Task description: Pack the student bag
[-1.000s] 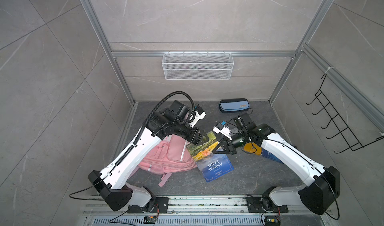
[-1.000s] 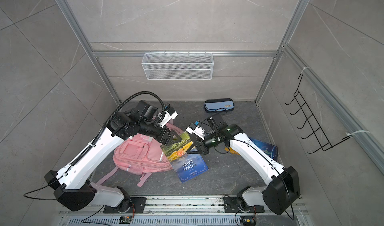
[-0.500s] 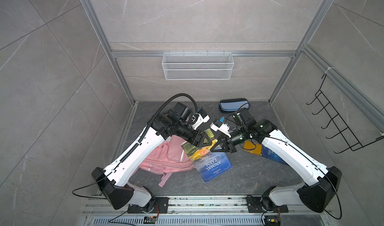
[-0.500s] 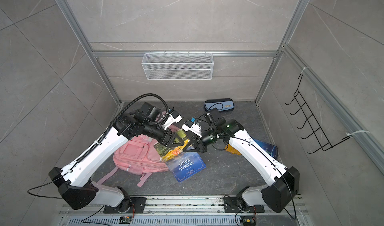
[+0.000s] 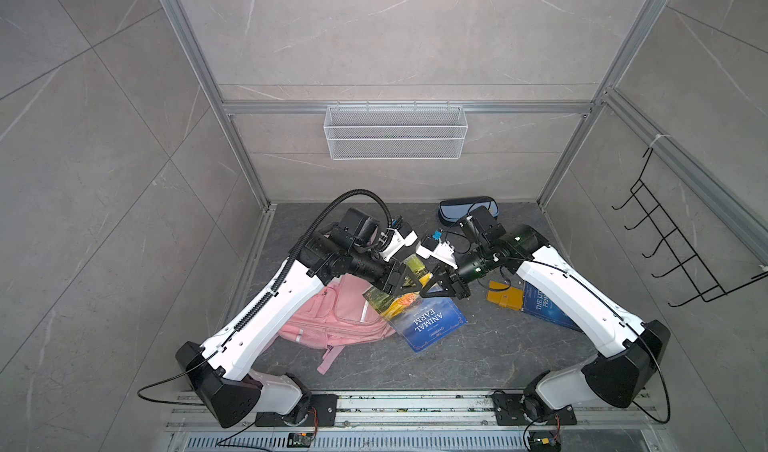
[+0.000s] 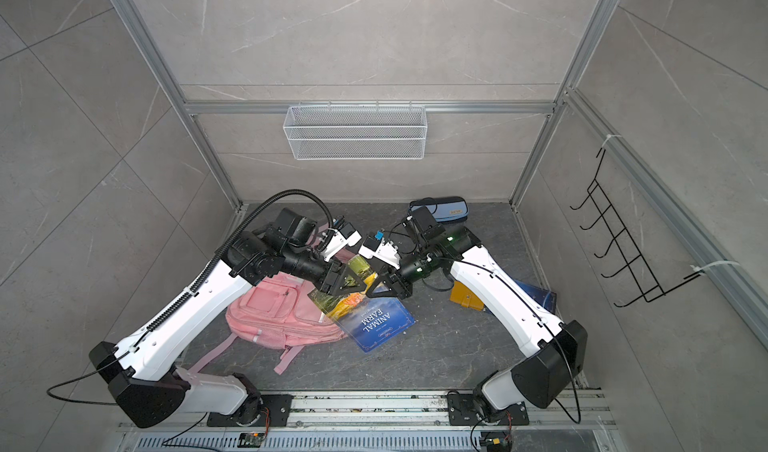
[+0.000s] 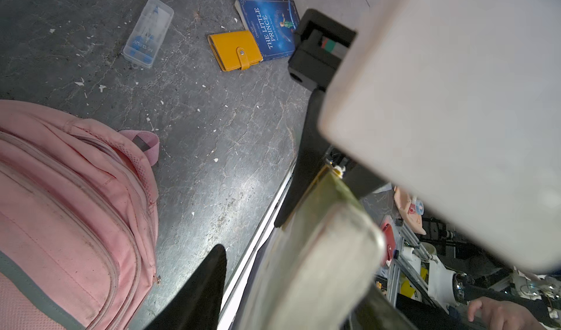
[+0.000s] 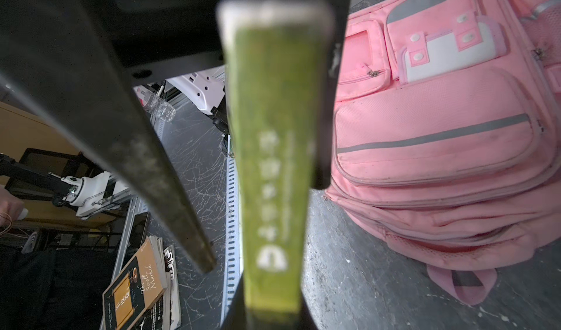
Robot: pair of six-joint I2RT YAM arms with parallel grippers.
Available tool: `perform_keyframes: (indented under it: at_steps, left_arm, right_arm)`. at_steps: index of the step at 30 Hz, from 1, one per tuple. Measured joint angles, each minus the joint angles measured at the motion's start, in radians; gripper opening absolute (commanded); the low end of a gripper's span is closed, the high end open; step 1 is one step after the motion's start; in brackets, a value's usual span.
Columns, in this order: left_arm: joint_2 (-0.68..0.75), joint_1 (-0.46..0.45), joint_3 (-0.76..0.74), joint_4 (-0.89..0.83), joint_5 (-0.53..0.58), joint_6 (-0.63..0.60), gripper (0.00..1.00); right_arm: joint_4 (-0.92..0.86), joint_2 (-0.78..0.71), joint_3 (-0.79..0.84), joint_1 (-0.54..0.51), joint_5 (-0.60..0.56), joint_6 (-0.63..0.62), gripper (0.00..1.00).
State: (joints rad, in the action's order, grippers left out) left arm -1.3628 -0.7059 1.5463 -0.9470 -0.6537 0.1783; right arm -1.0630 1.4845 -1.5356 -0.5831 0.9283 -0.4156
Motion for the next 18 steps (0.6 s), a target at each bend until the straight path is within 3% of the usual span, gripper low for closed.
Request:
perform_keyframes:
  at_steps: [3, 6, 7, 8, 10, 18]
  left_arm:
    - [0.034, 0.002, -0.026, 0.04, -0.003, 0.029, 0.0]
    - [0.056, 0.007, -0.042, 0.079, -0.003, 0.056, 0.0]
    - [0.06, 0.008, -0.042, 0.086, -0.003, 0.06, 0.06]
    - [0.06, 0.008, -0.042, 0.091, -0.002, 0.062, 0.28]
    - [0.059, 0.01, -0.041, 0.089, 0.01, 0.06, 0.49]
    - [0.007, 0.043, 0.087, -0.125, 0.106, -0.034, 0.74]
  right_arm:
    - [0.019, -0.003, 0.003, 0.0, 0.004, 0.002, 0.11]
    - [0.05, -0.021, 0.021, 0.0, 0.011, 0.01, 0.0]
    - [0.055, -0.027, 0.024, 0.0, 0.012, 0.012, 0.0]
    - [0.057, -0.031, 0.024, 0.001, 0.012, 0.012, 0.0]
    - [0.058, -0.034, 0.024, 0.001, 0.012, 0.011, 0.0]
    - [0.057, -0.079, 0.059, 0.031, -0.052, -0.009, 0.0]
